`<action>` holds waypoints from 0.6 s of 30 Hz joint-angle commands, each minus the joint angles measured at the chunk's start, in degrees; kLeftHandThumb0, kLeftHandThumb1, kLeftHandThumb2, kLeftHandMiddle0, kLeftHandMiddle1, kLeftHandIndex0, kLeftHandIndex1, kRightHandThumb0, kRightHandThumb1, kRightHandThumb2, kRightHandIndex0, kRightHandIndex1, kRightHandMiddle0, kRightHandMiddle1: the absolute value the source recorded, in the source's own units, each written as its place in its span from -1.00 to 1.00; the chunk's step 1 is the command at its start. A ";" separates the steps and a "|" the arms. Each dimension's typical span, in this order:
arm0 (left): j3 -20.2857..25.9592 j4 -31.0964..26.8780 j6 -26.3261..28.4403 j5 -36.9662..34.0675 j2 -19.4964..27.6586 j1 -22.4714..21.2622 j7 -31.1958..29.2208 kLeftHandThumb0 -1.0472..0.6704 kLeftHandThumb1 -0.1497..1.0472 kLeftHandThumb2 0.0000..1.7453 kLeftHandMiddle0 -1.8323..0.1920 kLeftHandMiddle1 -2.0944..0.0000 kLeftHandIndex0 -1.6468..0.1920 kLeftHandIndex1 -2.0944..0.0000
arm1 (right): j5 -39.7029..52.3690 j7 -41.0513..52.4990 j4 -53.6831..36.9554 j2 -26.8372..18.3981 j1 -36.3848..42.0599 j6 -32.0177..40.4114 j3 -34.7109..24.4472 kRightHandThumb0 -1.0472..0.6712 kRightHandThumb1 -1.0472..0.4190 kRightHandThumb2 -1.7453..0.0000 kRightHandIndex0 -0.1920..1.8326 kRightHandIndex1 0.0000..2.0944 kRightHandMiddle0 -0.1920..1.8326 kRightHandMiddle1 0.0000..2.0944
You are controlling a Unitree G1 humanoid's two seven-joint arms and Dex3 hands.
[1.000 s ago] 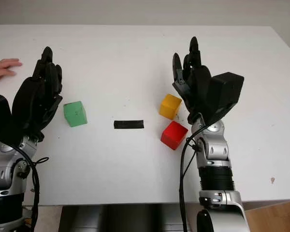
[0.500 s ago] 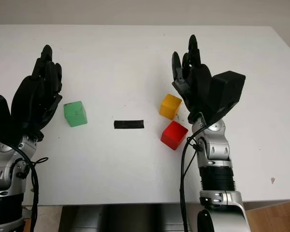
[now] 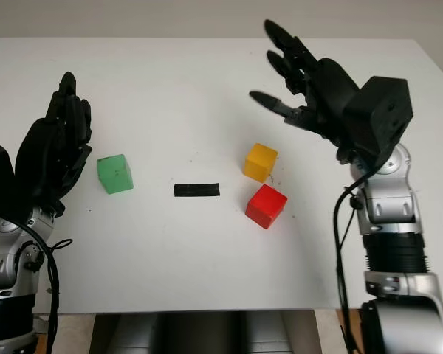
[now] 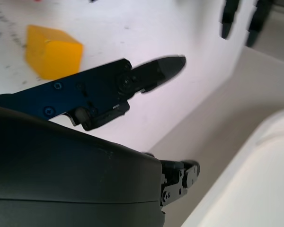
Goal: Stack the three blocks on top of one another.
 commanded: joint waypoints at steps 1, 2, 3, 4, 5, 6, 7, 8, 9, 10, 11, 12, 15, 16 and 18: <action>0.08 -0.20 -0.72 -0.09 0.07 -1.07 0.06 -0.77 1.00 -0.24 1.00 1.00 1.00 1.00 | -1.32 2.04 -2.77 -3.60 -0.12 -1.55 0.81 -0.23 -0.63 0.95 -0.47 -0.83 -0.47 -0.82; 0.20 -0.52 -0.65 -0.38 -0.03 -0.95 0.03 -0.77 1.00 -0.24 1.00 1.00 1.00 1.00 | -2.16 3.54 -4.17 -5.36 0.25 -2.10 1.19 -0.22 -0.61 0.95 -0.46 -0.84 -0.44 -0.85; 0.27 -0.64 -0.73 -0.53 -0.04 -0.87 -0.04 -0.77 1.00 -0.24 1.00 1.00 1.00 1.00 | -3.46 4.80 -5.04 -7.08 0.67 -4.01 1.75 -0.22 -0.56 0.95 -0.44 -0.86 -0.40 -0.87; 0.27 -0.77 -0.87 -0.56 0.05 -0.75 -0.19 -0.76 1.00 -0.24 1.00 1.00 1.00 1.00 | -5.07 5.58 -5.30 -8.63 1.05 -7.40 2.38 -0.24 -0.53 0.95 -0.42 -0.87 -0.38 -0.88; 0.23 -0.88 -0.94 -0.56 0.16 -0.67 -0.34 -0.76 1.00 -0.23 1.00 1.00 1.00 1.00 | -6.81 6.30 -5.56 -10.20 1.41 -10.57 3.12 -0.27 -0.51 0.95 -0.40 -0.86 -0.36 -0.89; 0.21 -1.06 -0.95 -0.53 0.25 -0.54 -0.43 -0.75 1.00 -0.23 1.00 1.00 1.00 1.00 | -7.90 6.65 -5.57 -11.07 1.67 -12.81 3.50 -0.30 -0.51 0.95 -0.39 -0.87 -0.35 -0.90; 0.21 -1.13 -0.96 -0.54 0.29 -0.51 -0.51 -0.74 1.00 -0.22 1.00 1.00 1.00 1.00 | -9.32 7.68 -6.22 -12.68 1.98 -15.02 4.22 -0.32 -0.50 0.95 -0.39 -0.88 -0.34 -0.91; 0.24 -1.10 -0.90 -0.57 0.34 -0.59 -0.57 -0.74 1.00 -0.22 1.00 1.00 1.00 1.00 | -10.38 9.04 -6.80 -14.31 2.12 -17.08 4.92 -0.32 -0.50 0.95 -0.40 -0.89 -0.35 -0.92; 0.30 -0.98 -0.86 -0.60 0.35 -0.76 -0.57 -0.75 1.00 -0.22 1.00 1.00 1.00 1.00 | -11.50 9.97 -7.16 -15.83 2.19 -19.74 5.50 -0.31 -0.51 0.94 -0.41 -0.90 -0.37 -0.93; 0.35 -0.87 -0.84 -0.61 0.38 -0.93 -0.57 -0.76 1.00 -0.23 1.00 1.00 1.00 1.00 | -12.24 10.57 -7.12 -17.02 2.24 -22.67 5.88 -0.32 -0.52 0.94 -0.41 -0.90 -0.36 -0.93; 0.38 -0.75 -0.81 -0.59 0.42 -1.12 -0.55 -0.76 1.00 -0.23 1.00 1.00 1.00 1.00 | -12.59 10.93 -6.79 -17.87 2.24 -25.34 6.09 -0.31 -0.52 0.94 -0.40 -0.90 -0.35 -0.93; 0.40 -0.70 -0.76 -0.54 0.45 -1.27 -0.48 -0.76 1.00 -0.23 1.00 1.00 1.00 1.00 | -13.04 11.35 -6.81 -18.76 2.31 -26.91 6.29 -0.31 -0.51 0.94 -0.39 -0.90 -0.34 -0.93; 0.29 -0.49 -0.68 -0.30 0.61 -1.64 -0.43 -0.76 1.00 -0.22 1.00 1.00 1.00 1.00 | -16.00 12.99 -8.21 -21.84 2.22 -29.27 7.05 -0.31 -0.53 0.93 -0.40 -0.92 -0.36 -0.94; 0.25 -0.30 -0.78 -0.19 0.68 -1.77 -0.45 -0.77 1.00 -0.22 1.00 1.00 1.00 1.00 | -17.42 13.65 -9.22 -23.02 2.13 -29.91 7.35 -0.32 -0.54 0.93 -0.42 -0.93 -0.37 -0.95; 0.23 0.10 -1.03 -0.03 0.74 -1.97 -0.44 -0.77 1.00 -0.22 1.00 1.00 1.00 1.00 | -18.92 14.24 -10.49 -24.58 2.17 -31.55 7.68 -0.34 -0.55 0.93 -0.42 -0.94 -0.37 -0.95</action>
